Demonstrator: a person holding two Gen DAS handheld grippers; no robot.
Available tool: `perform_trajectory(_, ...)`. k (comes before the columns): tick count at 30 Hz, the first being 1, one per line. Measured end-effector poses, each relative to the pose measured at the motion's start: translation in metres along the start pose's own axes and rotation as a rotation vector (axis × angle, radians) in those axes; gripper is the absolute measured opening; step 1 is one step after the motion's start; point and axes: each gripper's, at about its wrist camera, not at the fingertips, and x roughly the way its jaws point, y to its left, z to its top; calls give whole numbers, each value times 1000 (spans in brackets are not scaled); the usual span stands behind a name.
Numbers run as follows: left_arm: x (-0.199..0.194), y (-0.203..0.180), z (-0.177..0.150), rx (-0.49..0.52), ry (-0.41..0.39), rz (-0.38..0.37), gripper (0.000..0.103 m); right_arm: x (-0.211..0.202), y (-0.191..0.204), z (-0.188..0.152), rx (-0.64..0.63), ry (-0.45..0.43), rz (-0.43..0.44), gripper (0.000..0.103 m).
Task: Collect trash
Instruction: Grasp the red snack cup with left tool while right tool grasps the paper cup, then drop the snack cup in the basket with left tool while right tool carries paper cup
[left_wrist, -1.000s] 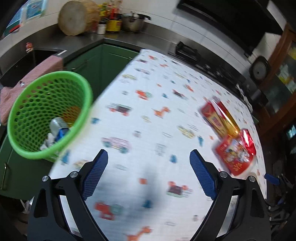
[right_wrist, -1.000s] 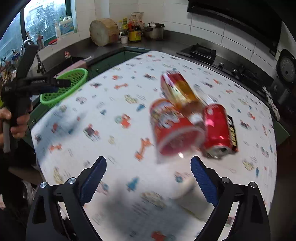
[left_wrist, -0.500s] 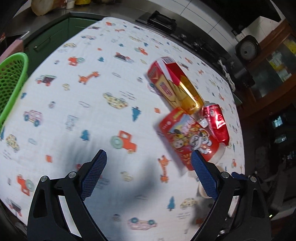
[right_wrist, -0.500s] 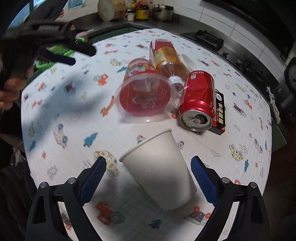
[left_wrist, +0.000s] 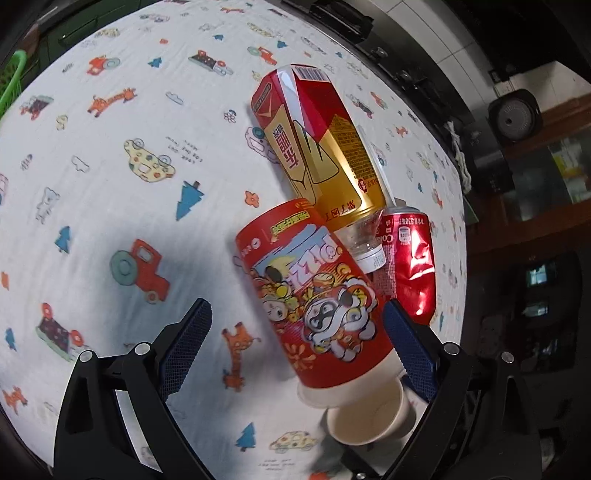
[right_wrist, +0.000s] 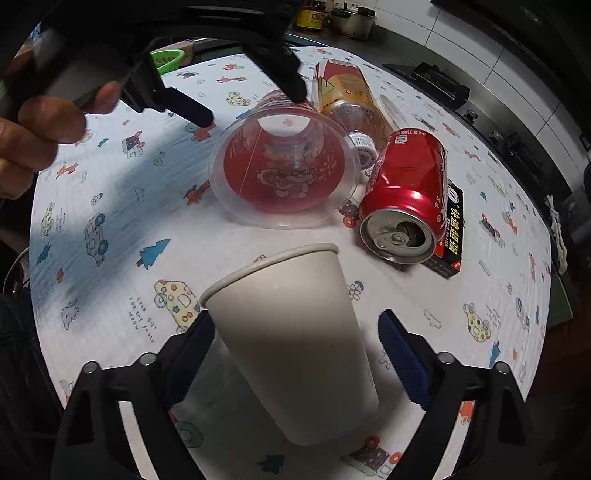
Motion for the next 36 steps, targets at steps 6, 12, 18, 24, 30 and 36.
perform_trajectory(6, 17, -3, 5, -87, 32, -21, 92, 3, 1, -2, -3, -3, 2, 72)
perform_trajectory(12, 37, -3, 3, -154, 79, -59, 91, 0, 1, -5, 20, -16, 9, 71)
perform_trajectory(18, 38, -6, 3, -146, 90, -102, 78, -3, 2, -7, 44, -22, 13, 68)
perform_trajectory(24, 26, 1, 2, -87, 78, -93, 77, -10, 5, -6, 81, -34, 12, 67)
perform_trajectory(30, -5, 14, 6, -14, 38, -93, 74, -18, 13, 4, 112, -51, 16, 67)
perform_trajectory(36, -36, 43, 16, 1, -7, -94, 71, -21, 27, 24, 123, -73, 18, 67)
